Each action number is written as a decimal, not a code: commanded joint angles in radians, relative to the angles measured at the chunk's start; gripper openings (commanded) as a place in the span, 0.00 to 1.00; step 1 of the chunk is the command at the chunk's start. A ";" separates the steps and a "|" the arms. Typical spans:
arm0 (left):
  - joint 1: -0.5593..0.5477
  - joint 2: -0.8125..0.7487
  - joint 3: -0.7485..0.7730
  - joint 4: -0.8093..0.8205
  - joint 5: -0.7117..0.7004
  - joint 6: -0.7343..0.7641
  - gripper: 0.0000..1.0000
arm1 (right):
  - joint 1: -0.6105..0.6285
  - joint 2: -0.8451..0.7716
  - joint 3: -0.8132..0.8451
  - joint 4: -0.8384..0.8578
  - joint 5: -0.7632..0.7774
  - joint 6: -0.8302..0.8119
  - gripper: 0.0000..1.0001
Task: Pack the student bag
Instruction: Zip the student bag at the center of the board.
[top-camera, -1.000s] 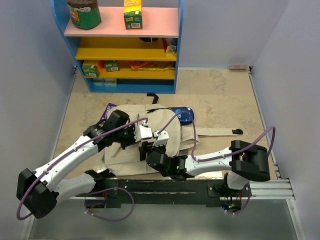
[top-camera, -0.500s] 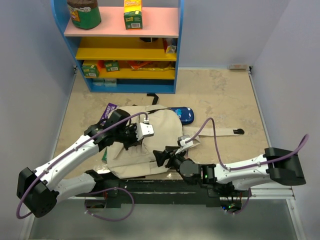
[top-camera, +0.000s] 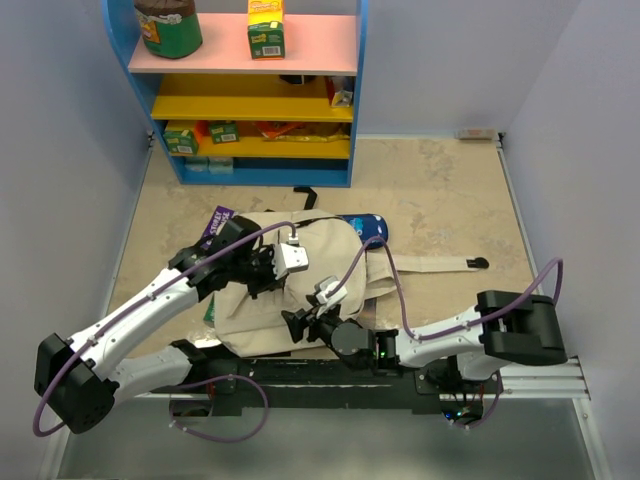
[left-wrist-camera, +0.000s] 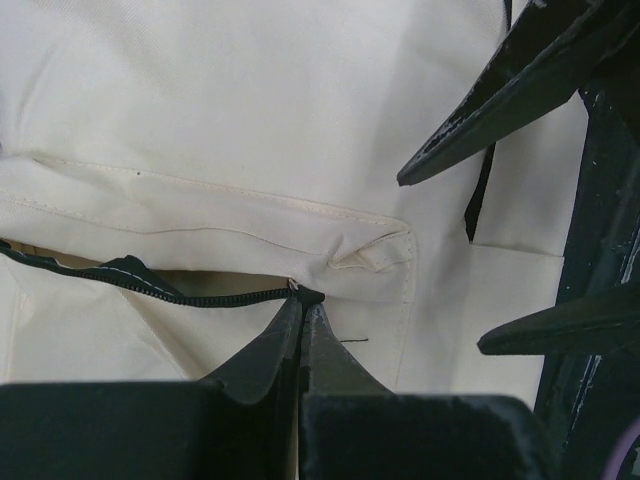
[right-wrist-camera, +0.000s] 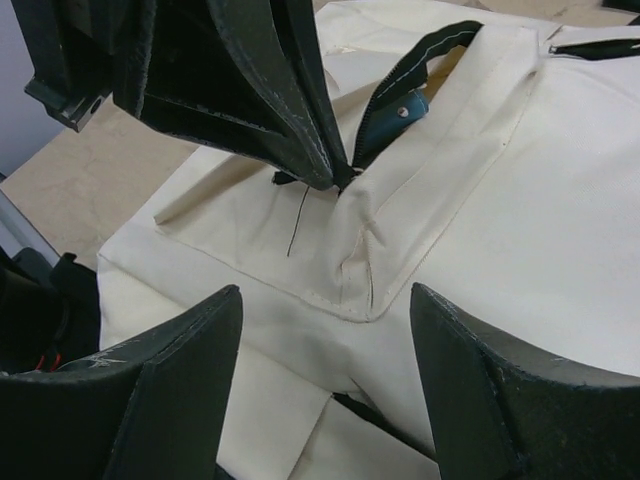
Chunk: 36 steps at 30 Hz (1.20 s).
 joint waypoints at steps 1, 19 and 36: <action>-0.006 -0.018 0.059 0.030 0.036 -0.013 0.00 | -0.001 0.049 0.072 0.057 0.017 -0.036 0.70; -0.007 -0.051 0.093 -0.007 0.093 -0.040 0.00 | -0.032 0.132 0.118 -0.064 0.077 0.057 0.24; -0.006 -0.048 0.035 0.131 -0.175 -0.034 0.00 | -0.016 0.098 0.072 -0.119 0.048 0.165 0.00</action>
